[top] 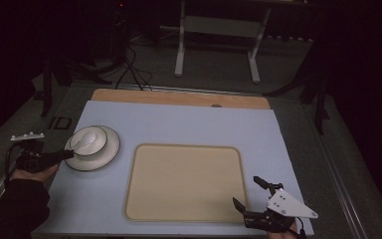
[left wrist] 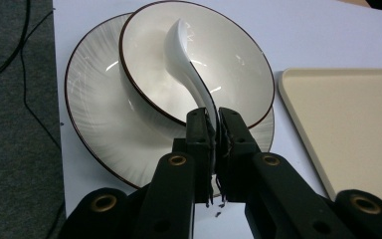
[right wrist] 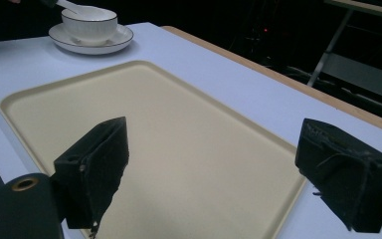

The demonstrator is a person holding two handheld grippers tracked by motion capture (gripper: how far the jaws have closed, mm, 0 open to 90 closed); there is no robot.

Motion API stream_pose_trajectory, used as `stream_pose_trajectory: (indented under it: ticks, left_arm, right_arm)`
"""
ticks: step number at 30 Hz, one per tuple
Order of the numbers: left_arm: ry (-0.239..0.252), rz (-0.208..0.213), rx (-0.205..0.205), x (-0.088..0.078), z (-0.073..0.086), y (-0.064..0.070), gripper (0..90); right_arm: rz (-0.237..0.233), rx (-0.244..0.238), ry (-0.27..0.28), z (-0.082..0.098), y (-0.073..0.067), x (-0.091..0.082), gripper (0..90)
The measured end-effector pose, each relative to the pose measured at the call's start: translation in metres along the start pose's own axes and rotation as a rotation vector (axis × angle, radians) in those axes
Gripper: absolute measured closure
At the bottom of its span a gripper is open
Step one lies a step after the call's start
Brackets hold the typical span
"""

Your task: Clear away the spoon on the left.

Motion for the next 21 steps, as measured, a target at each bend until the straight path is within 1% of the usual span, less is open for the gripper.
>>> stream_pose_trajectory:
  ticks: [4, 9, 11, 13, 14, 17, 20, 21]
  left_arm:
    - [0.003, 0.003, -0.002, -0.003, 0.000, 0.001, 85.8]
    - [0.016, 0.000, 0.011, -0.009, -0.001, 0.004, 85.8]
    - [0.023, 0.005, 0.018, -0.013, -0.003, 0.008, 85.8]
    - [0.030, -0.003, 0.028, -0.016, -0.004, 0.011, 85.8]
    - [0.034, 0.005, 0.033, -0.017, -0.005, 0.013, 85.8]
    - [0.045, 0.007, 0.051, -0.022, -0.008, 0.019, 85.8]
    - [0.058, 0.005, 0.058, -0.026, -0.011, 0.023, 85.8]
    - [0.062, 0.005, 0.055, -0.028, -0.012, 0.025, 85.8]
  right_arm:
    - [0.000, -0.001, 0.000, 0.000, 0.000, 0.000, 13.5]
    - [0.000, -0.001, -0.001, 0.000, 0.000, 0.000, 13.6]
    - [0.001, -0.002, -0.003, 0.000, 0.000, 0.001, 13.6]
    - [0.001, -0.002, -0.004, 0.000, 0.000, 0.001, 13.6]
    - [0.002, -0.003, -0.002, 0.000, 0.000, 0.001, 13.6]
    - [0.002, -0.002, -0.003, 0.000, 0.000, 0.001, 13.6]
    - [0.002, -0.002, 0.000, 0.000, 0.000, 0.001, 13.6]
    - [0.002, -0.002, 0.001, 0.000, 0.000, 0.001, 13.6]
Point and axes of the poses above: each handheld gripper's, and its own axes: x roughly forward along the jaws, z roughly out of its underside, y roughly to its right, the point moved 10 cm from there along x, roughly forward along the jaws, and after that the axes turned 6 degrees about -y, right-handed, at the moved point
